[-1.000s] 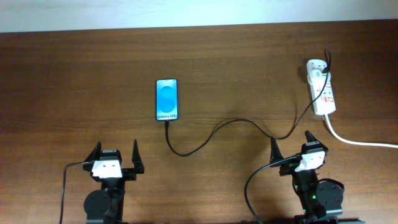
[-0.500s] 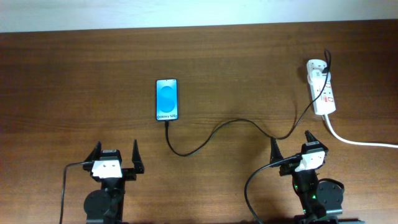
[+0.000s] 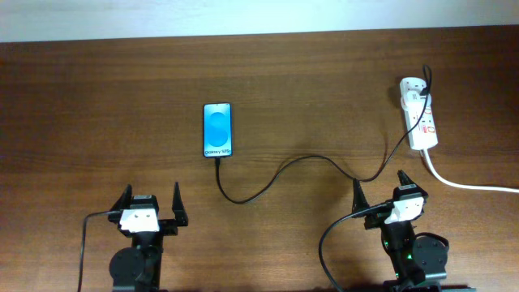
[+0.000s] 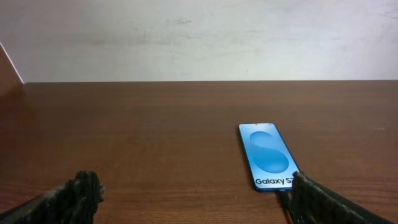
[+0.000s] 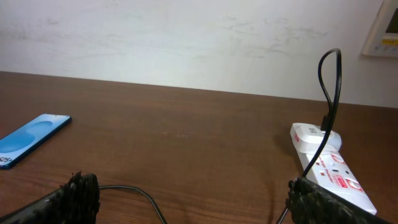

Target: Plug charger to phone and switch on socket

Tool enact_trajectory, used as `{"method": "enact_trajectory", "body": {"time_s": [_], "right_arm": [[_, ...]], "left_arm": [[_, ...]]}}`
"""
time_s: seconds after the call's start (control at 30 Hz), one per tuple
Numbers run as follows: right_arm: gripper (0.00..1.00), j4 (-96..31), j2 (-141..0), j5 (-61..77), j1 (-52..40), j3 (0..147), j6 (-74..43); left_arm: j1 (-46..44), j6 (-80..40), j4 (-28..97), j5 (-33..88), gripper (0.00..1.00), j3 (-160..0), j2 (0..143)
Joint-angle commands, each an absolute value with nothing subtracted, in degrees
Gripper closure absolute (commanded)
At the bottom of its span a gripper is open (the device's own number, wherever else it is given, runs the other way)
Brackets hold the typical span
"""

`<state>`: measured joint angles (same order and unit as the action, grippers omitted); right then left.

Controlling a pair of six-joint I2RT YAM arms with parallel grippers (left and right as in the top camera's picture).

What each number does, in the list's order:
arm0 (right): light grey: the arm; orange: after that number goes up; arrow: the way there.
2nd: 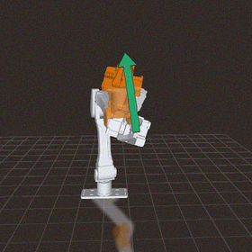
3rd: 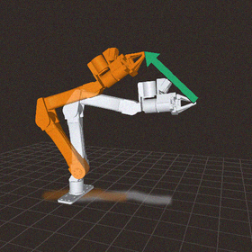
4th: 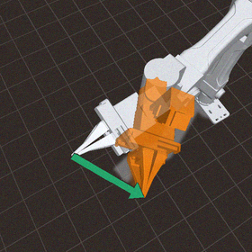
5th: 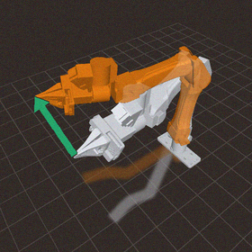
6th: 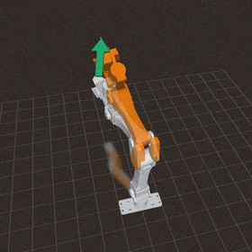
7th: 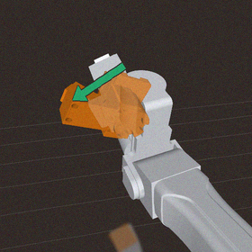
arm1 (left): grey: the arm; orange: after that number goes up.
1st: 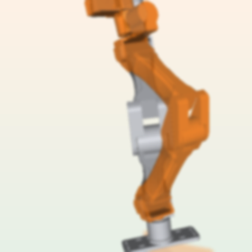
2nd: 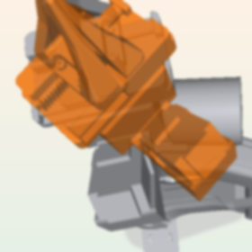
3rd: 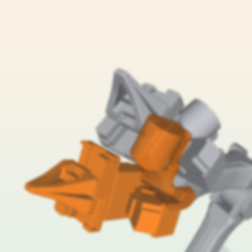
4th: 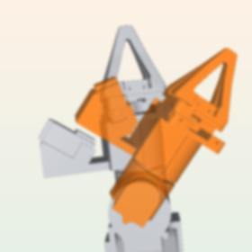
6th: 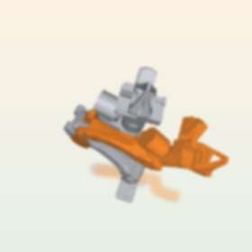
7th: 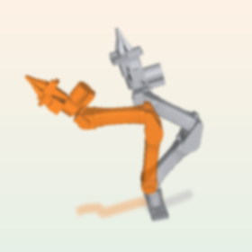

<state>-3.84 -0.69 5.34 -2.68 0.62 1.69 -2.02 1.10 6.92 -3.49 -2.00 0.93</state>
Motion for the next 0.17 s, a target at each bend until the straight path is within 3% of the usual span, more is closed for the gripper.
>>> {"method": "enact_trajectory", "body": {"time_s": [0.0, 0.13], "right_arm": [[0.02, -4.1, -0.2, 4.9, -3.1, 0.3, 1.7], [0.01, -4.1, -0.2, 4.9, -3.1, 0.3, 1.7]], "left_arm": [[-1.7, 1.8, 7.0, -3.9, 0.01, -1.7, 0.4], [-1.7, 1.8, 7.0, -3.9, 0.0, -1.7, 0.4]]}}
